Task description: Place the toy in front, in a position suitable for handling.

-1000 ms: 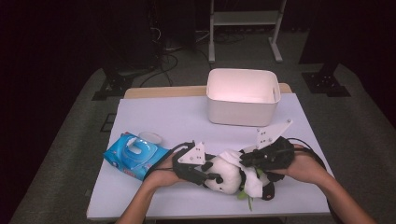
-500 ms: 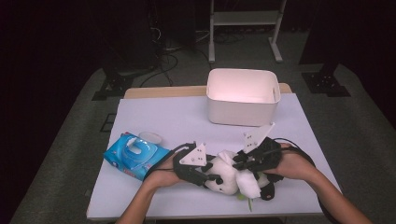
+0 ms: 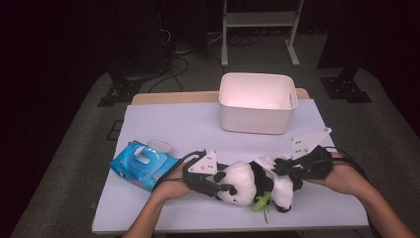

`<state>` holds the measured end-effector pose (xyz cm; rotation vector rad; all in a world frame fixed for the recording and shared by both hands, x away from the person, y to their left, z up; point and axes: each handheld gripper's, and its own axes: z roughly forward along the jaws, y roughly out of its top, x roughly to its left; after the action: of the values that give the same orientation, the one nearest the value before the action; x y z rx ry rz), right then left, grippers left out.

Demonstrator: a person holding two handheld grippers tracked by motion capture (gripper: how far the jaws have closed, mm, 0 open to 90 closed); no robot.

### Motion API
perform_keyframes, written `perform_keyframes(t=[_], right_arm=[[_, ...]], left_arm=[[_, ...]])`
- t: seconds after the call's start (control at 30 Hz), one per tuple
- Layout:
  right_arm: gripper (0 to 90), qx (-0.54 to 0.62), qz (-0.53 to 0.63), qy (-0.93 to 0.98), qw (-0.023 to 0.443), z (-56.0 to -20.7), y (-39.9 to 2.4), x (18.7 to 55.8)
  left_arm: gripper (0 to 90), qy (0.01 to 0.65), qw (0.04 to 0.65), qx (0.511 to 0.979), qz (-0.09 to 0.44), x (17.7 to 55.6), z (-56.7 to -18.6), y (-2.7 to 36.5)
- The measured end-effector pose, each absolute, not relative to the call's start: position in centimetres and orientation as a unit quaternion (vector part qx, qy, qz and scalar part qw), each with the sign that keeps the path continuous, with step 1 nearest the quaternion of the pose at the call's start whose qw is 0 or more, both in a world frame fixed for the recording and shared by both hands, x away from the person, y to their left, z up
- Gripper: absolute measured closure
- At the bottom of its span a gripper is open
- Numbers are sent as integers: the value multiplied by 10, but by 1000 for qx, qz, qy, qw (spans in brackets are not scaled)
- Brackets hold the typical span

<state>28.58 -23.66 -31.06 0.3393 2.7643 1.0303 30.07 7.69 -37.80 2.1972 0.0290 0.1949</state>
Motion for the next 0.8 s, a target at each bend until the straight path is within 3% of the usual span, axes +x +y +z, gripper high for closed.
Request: perform_keyframes(t=[0.4, 0.8], right_arm=[[861, 98, 354, 925, 93, -315, -216, 290], [861, 168, 396, 897, 97, -324, -286, 263]], left_arm=[[436, 15, 452, 889, 77, 300, -379, 78], [436, 15, 452, 889, 75, 301, -379, 78]])
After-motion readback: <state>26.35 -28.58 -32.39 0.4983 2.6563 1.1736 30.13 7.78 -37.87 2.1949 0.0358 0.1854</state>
